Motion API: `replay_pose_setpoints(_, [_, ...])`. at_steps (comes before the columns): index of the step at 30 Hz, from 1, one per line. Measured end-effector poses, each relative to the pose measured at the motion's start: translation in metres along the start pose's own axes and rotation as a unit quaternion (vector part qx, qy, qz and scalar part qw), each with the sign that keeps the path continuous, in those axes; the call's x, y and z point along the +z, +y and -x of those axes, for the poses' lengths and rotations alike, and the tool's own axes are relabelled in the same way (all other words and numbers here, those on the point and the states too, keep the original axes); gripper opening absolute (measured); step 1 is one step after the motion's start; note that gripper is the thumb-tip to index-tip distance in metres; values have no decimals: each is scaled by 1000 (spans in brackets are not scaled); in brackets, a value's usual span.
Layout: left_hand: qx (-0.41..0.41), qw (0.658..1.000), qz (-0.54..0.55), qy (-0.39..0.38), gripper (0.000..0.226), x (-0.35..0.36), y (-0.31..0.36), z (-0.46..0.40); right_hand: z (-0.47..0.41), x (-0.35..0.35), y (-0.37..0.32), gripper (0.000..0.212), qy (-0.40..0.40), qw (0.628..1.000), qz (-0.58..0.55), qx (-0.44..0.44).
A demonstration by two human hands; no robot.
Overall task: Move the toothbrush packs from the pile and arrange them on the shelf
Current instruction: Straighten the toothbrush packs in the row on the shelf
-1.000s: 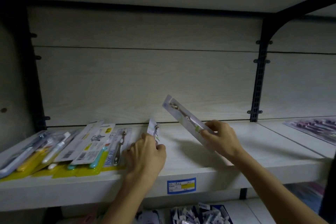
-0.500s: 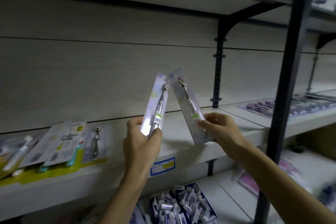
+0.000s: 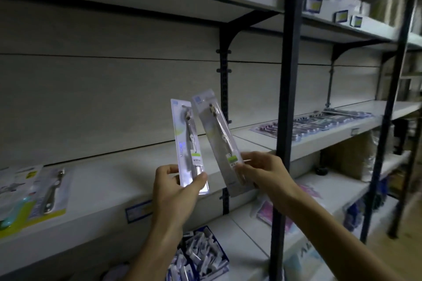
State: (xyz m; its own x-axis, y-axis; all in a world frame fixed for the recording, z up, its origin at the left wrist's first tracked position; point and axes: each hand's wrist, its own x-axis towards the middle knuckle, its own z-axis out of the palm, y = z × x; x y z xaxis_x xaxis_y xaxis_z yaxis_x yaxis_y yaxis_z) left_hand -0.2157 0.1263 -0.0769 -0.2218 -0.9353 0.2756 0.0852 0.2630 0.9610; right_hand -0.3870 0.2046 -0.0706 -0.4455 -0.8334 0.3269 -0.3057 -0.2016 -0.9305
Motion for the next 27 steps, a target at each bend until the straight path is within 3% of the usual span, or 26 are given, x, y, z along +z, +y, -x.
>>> replay_pose_setpoints(17, [2,992,37,-121,36,236,-13,109,79,-260,41,19,102,992,52,51])
replay_pose_setpoints(27, [-16,987,24,-157,36,340,-16,107,54,-357,77,24,115,988,56,82])
